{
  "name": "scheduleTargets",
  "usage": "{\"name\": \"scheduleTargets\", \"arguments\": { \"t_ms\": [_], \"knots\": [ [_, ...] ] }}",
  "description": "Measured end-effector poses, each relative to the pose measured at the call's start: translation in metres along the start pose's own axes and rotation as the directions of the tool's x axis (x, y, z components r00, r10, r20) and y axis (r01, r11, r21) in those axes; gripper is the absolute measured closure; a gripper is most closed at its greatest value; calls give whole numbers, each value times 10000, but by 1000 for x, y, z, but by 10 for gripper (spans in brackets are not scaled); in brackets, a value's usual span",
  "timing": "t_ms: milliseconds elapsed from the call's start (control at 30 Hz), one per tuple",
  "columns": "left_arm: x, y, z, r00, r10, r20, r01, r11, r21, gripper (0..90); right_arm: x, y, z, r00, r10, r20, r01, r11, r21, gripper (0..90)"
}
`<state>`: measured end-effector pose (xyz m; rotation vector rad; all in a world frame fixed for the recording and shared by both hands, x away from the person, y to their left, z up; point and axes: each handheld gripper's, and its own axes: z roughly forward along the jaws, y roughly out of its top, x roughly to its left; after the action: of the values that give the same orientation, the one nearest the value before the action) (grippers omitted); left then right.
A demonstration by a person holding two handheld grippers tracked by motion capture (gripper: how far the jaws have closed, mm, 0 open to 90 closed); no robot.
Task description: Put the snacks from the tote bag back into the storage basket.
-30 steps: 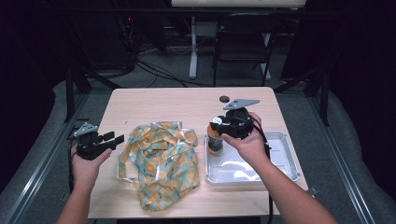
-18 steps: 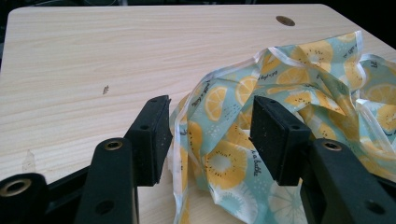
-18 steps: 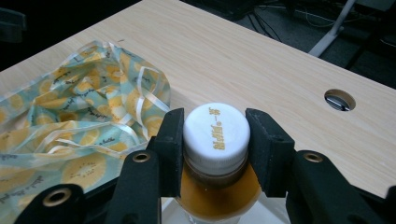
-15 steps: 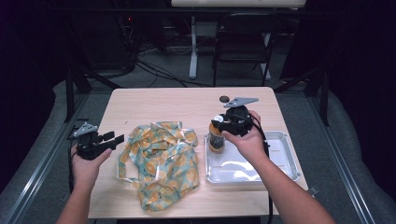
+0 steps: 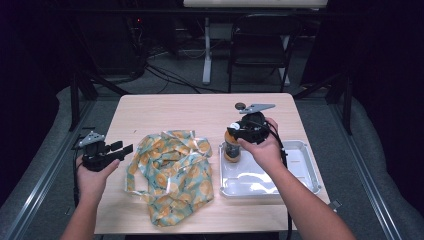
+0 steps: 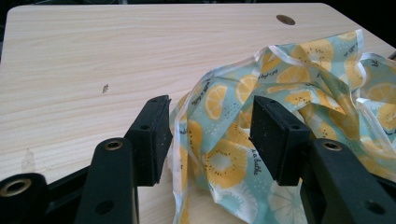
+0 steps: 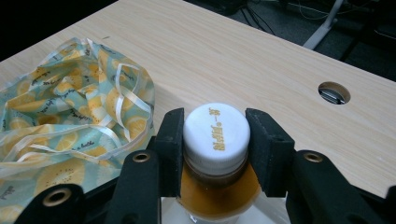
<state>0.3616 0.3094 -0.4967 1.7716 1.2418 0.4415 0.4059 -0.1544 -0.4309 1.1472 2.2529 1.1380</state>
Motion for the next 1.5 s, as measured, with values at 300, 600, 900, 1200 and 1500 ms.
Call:
{"name": "scheduleTargets", "arguments": {
  "t_ms": [300,600,900,1200,1500],
  "knots": [
    [0,0,0,10000,-10,1,10,10000,10,482,-3,-1,7,10000,34,74,-34,10000,59,588],
    [0,0,0,10000,-24,27,24,10000,14,482,-7,-5,13,9999,110,125,-111,9999,67,588],
    [0,-1,1,10000,-37,43,37,10000,23,482,-8,-6,16,9999,105,84,-106,9999,84,587],
    [-1,-1,1,10000,-20,54,19,10000,15,482,-10,-9,22,9998,104,-153,-107,9997,-223,587],
    [-1,-1,1,10000,-17,44,18,10000,-19,482,-11,-10,23,9992,90,-388,-103,9994,-341,586]
  ]
}}
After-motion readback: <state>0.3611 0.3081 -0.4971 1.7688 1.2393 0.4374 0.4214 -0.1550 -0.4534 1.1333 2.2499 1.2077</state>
